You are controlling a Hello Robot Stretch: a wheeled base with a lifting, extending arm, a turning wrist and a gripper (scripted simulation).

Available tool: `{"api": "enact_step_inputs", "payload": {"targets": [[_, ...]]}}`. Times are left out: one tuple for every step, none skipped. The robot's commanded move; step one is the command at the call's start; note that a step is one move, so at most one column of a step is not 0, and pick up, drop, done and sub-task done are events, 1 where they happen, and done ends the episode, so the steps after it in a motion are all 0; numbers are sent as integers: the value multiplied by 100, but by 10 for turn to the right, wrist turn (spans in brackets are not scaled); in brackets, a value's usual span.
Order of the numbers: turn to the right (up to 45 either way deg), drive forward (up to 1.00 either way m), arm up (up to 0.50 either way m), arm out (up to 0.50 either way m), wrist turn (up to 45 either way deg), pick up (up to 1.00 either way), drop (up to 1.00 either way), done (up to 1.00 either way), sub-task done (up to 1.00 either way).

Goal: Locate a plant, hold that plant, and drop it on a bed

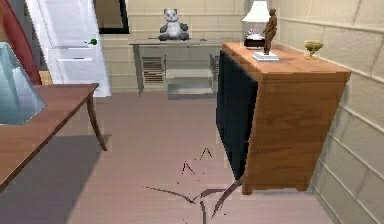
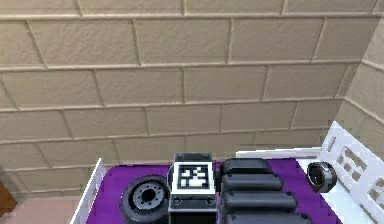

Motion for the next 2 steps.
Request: {"api": "enact_step_inputs", "payload": {"targets": [[60, 0, 0, 0, 0, 0, 0, 0, 0], [0, 0, 0, 48, 0, 0, 0, 0, 0]]}}
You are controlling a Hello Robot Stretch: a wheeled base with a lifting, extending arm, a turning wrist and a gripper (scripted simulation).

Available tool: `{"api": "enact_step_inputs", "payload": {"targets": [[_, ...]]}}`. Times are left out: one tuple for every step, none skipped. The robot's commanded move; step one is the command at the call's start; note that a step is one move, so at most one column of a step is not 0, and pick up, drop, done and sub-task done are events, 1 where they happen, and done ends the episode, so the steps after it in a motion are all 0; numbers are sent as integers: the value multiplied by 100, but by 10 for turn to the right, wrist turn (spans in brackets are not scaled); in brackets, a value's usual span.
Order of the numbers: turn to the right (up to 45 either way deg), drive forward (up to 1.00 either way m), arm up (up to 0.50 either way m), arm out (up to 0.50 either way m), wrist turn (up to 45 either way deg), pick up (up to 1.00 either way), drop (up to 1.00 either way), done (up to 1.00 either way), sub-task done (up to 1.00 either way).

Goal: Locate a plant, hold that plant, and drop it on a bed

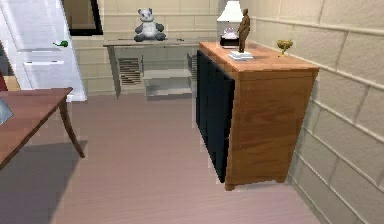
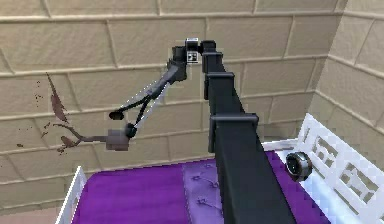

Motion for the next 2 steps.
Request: {"api": "enact_step_inputs", "payload": {"targets": [[0, 0, 0, 0, 450, 0, 0, 0, 0], [0, 0, 0, 0, 450, 0, 0, 0, 0]]}}
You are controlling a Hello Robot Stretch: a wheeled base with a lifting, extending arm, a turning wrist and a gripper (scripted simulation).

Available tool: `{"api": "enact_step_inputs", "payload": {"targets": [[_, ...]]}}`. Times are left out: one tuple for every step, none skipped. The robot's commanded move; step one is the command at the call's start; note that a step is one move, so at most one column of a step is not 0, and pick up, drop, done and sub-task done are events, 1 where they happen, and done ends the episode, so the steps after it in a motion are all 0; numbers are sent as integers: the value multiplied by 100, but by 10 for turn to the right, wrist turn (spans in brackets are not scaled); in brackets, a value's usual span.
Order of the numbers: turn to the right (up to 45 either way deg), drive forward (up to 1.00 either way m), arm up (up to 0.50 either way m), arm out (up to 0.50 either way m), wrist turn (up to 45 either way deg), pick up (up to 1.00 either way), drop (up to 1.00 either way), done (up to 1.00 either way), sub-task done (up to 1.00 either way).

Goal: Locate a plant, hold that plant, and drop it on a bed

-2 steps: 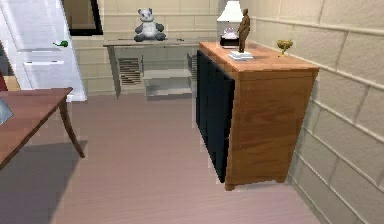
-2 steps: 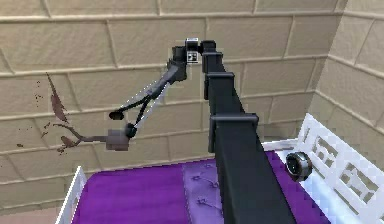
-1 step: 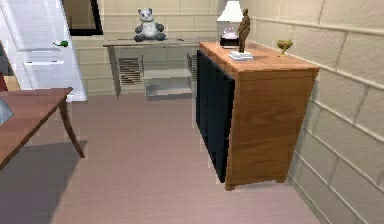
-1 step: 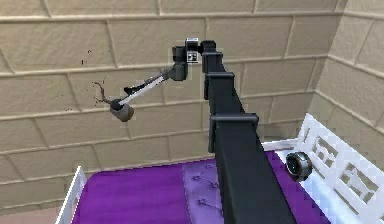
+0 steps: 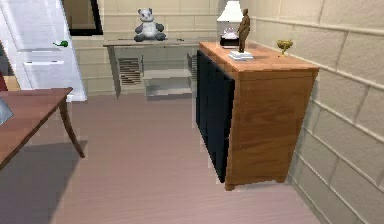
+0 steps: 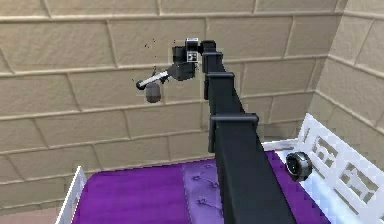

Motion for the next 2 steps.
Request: {"api": "enact_step_inputs", "payload": {"targets": [[0, 0, 0, 0, 450, 0, 0, 0, 0], [0, 0, 0, 0, 120, 0, 0, 0, 0]]}}
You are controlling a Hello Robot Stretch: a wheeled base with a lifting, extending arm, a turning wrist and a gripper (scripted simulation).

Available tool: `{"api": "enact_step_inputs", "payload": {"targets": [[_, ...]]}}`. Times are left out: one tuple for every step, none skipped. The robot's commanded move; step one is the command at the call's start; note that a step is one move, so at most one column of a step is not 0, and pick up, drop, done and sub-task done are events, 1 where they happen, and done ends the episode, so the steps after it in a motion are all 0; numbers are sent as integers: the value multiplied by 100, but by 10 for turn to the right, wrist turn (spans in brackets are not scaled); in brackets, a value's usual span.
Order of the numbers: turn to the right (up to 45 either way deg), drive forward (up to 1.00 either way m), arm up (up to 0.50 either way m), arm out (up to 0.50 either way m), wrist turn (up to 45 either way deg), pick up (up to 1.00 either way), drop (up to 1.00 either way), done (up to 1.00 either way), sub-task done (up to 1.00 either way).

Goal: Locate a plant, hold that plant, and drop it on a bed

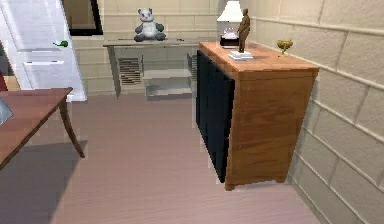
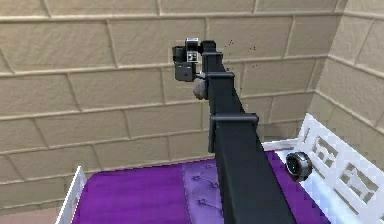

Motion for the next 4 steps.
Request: {"api": "enact_step_inputs", "payload": {"targets": [[0, 0, -40, 0, 0, 0, 0, 0, 0], [0, 0, -32, 0, 0, 0, 0, 0, 0], [0, 0, 0, 0, 0, 0, 100, 0, 0], [0, 0, 10, 0, 0, 0, 0, 0, 0]]}}
